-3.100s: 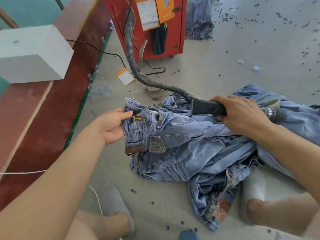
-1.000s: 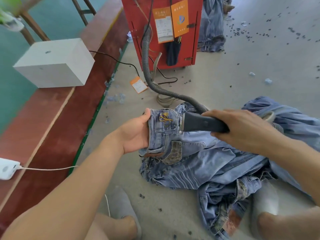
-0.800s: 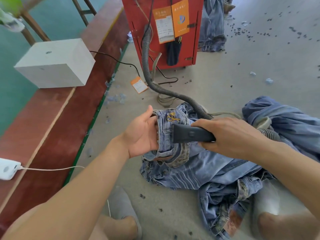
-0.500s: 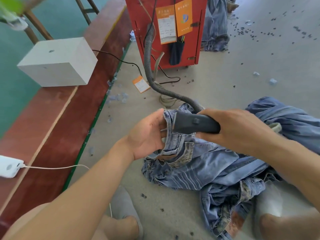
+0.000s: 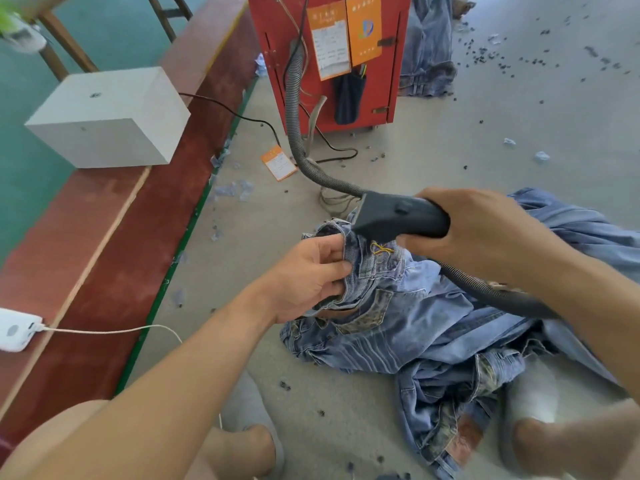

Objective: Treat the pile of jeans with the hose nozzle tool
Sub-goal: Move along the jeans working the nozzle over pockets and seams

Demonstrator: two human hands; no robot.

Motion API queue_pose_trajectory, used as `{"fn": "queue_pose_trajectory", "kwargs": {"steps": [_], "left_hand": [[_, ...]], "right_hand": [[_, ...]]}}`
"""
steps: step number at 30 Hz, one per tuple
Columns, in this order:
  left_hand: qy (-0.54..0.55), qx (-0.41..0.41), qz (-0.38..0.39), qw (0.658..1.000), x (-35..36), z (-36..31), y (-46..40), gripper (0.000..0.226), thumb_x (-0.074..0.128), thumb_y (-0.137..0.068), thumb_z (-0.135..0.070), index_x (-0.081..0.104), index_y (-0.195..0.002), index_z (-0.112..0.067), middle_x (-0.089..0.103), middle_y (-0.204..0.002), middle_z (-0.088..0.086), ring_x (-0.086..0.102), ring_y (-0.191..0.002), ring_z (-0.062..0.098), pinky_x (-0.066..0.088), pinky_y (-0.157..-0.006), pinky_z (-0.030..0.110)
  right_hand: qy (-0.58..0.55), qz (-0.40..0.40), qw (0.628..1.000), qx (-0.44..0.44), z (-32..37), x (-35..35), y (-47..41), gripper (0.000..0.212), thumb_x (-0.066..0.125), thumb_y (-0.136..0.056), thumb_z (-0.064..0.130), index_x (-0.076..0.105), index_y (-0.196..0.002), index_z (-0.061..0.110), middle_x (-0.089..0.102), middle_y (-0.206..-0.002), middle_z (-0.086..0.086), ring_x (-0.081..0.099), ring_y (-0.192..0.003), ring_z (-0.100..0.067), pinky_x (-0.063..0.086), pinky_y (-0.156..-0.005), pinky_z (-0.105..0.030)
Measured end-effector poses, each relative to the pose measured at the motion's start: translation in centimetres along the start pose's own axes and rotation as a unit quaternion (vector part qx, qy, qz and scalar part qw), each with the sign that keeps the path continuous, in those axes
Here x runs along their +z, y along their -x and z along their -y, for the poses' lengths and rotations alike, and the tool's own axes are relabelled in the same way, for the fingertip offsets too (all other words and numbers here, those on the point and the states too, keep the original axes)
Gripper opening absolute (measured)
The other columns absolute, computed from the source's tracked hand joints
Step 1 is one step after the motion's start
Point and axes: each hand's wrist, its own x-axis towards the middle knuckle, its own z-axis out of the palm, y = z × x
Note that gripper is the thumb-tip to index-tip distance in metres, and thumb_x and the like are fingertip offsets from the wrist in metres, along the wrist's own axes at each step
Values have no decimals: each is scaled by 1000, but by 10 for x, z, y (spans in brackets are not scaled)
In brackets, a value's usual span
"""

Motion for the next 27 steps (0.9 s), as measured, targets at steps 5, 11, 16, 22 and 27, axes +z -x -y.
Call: {"fn": "queue_pose_trajectory", "kwargs": {"steps": [5,11,16,22,27], "left_hand": [[-84,23,-19,996,1,1,0,50,45,-98,18,67,-128,-16,72,-126,12,64,-113,29,40,-108,64],[-158,25,9,987,9,6,-1,60,48,-91,14,65,-128,-30,72,-128,-3,66,-119,15,52,-99,40],[-159,34,11,987,7,4,-2,56,47,-91,17,64,-131,-19,71,-131,4,64,-127,26,46,-111,57],[-183,15,24,983,9,5,-6,65,47,-93,19,61,-131,-33,71,-126,-3,62,-110,14,49,-89,34],[-95,29,45,994,11,3,-7,68,45,-83,21,67,-127,-25,70,-132,6,61,-129,29,44,-112,55]], "right_hand": [[-31,67,997,17,-15,-18,2,17,73,-81,55,64,-81,40,64,-66,24,60,-58,0,38,-45,-21],[-47,33,998,5,-6,0,-5,20,71,-83,53,61,-80,37,62,-72,32,58,-64,4,39,-50,-21],[-38,15,999,13,-21,-20,-4,22,73,-81,54,61,-80,35,63,-72,28,58,-62,1,37,-52,-30],[-19,66,997,-42,-6,-1,3,18,70,-81,51,65,-95,41,66,-71,19,61,-73,4,44,-60,-22],[-27,-6,999,-25,-16,-11,-1,26,68,-78,57,66,-97,38,67,-73,18,59,-73,3,47,-61,-27]]}}
